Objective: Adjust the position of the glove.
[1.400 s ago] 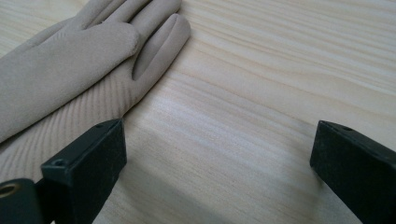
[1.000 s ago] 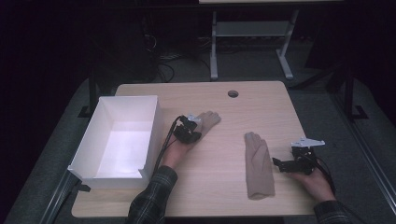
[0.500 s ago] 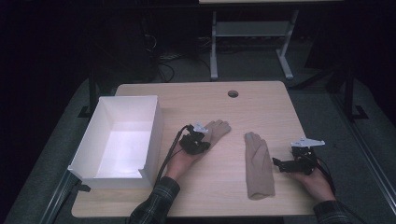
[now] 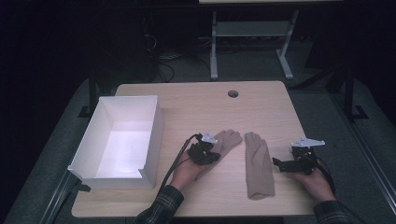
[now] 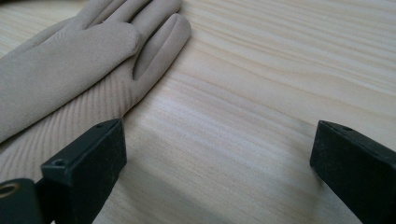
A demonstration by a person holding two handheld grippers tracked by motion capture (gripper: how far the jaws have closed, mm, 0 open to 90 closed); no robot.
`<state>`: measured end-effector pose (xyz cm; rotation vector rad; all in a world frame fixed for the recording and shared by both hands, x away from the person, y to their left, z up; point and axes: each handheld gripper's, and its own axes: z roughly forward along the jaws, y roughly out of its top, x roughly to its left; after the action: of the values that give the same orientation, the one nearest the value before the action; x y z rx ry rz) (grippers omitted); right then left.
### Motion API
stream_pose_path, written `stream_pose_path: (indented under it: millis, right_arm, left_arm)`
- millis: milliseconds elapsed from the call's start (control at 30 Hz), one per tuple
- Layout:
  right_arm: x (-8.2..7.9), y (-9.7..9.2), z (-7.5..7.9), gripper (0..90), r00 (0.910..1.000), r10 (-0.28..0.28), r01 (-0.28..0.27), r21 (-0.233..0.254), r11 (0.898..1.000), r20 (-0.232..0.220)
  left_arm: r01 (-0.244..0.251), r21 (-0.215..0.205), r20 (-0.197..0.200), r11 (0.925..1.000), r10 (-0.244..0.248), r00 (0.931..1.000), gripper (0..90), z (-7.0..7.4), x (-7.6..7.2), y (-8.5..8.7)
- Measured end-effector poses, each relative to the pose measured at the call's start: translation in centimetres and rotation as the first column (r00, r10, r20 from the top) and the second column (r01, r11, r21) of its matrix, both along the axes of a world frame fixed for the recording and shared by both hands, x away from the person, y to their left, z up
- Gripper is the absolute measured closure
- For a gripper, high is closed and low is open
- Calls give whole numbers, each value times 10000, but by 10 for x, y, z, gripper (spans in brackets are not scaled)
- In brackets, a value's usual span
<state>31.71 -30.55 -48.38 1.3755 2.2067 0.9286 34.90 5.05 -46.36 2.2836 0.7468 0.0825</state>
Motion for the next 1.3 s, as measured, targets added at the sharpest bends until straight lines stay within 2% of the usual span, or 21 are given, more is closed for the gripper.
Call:
stream_pose_path:
  millis: [133,267,367,467,600,733,800,933,1200,1300]
  right_arm:
    - [0,0,0,33,10000,4,-4,-3,10000,3]
    - [0,0,0,33,10000,-5,5,-1,10000,0]
    - [0,0,0,33,10000,3,-3,-2,10000,2]
    - [0,0,0,33,10000,-11,11,9,10000,16]
    - [0,0,0,33,10000,-9,9,9,10000,17]
    - [0,0,0,33,10000,6,-6,-2,10000,3]
    - [0,0,0,33,10000,5,-5,0,10000,2]
    - [0,0,0,33,10000,3,-3,2,10000,2]
    - [0,0,0,33,10000,8,-8,9,10000,-5]
    - [0,0,0,33,10000,16,-16,11,10000,-4]
  left_arm:
    - [105,-52,-10,9999,-106,9999,896,1,-4,-5]
    - [63,-210,151,9998,-60,9999,896,9,-4,3]
    - [-287,-281,322,9992,296,9990,896,16,-3,13]
    - [-668,-98,511,9977,672,9964,896,19,1,28]
    - [-1378,131,766,9904,1364,9877,896,17,6,48]
    - [-1533,425,623,9873,1505,9866,896,9,8,53]
    - [-1446,579,515,9878,1417,9886,896,5,7,52]
    - [-1312,608,431,9895,1287,9907,896,6,1,49]
    - [-808,326,-30,9962,809,9967,896,5,-23,47]
    - [-546,366,-133,9978,551,9984,896,6,-30,45]
